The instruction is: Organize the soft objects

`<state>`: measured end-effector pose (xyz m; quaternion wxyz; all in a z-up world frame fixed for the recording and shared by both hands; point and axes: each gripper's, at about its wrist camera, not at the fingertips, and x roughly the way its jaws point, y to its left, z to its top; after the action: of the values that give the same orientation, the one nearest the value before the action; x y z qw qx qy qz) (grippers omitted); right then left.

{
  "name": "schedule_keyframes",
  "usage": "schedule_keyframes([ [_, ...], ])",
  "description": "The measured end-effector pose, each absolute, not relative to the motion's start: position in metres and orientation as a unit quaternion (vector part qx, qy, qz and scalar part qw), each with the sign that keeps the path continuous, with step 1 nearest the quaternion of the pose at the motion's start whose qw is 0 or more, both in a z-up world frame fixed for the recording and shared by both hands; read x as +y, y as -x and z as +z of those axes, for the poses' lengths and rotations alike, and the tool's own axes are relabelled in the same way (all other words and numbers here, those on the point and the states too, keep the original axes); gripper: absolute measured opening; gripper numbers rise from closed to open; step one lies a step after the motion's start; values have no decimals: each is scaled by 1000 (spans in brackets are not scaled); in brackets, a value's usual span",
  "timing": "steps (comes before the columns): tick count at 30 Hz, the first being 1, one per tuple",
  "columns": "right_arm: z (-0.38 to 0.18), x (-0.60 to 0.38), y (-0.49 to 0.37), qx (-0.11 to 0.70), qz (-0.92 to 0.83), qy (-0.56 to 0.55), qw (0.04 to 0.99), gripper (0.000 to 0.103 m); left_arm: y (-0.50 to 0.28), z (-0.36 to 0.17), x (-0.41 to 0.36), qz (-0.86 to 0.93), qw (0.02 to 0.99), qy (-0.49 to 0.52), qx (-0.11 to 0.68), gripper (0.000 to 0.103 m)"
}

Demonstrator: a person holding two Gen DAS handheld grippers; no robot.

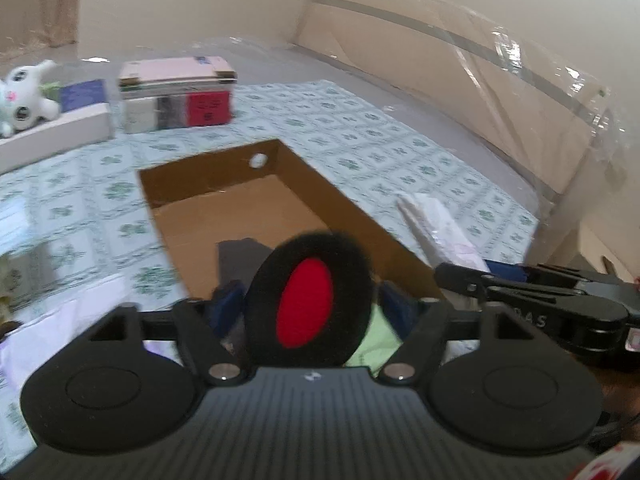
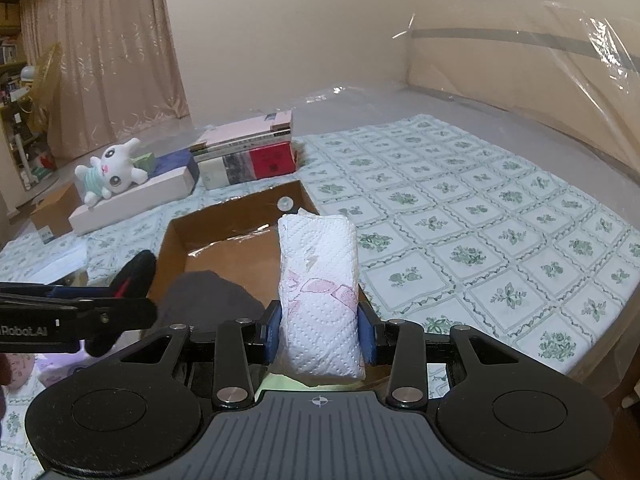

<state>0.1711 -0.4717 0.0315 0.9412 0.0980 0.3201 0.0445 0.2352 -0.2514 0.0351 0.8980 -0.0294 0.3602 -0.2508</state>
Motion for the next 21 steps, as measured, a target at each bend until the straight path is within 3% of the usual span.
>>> schedule_keyframes([
  [21,24,-458,-189,327,63,-105,937,39,-226,42,-202,-209,914,32,346,86],
])
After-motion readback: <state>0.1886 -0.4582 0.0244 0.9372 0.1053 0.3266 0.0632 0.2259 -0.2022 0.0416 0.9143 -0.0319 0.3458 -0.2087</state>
